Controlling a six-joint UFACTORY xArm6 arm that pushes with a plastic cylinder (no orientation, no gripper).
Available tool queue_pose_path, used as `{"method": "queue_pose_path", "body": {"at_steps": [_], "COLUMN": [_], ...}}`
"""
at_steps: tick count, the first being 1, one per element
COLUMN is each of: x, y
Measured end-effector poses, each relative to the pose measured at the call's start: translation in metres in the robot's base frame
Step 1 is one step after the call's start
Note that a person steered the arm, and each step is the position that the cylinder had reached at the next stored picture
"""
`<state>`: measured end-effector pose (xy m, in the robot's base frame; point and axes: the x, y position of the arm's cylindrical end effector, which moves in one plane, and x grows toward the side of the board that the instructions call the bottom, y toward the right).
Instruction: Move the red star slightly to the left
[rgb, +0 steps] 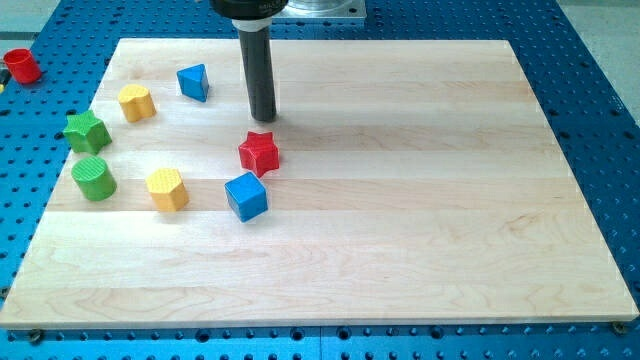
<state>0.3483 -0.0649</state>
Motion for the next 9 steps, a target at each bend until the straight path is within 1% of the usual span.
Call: {"method": "queue_pose_path", "body": {"at_steps": [1,2,3,4,5,6,7,8,9], "x": [0.007,0.032,0.071,0.103,0.103,0.096,0.089,0.077,0.128], "y": [0.018,0.054,0.088,0.101,0.070,0.019,0.002,0.000,0.100]}}
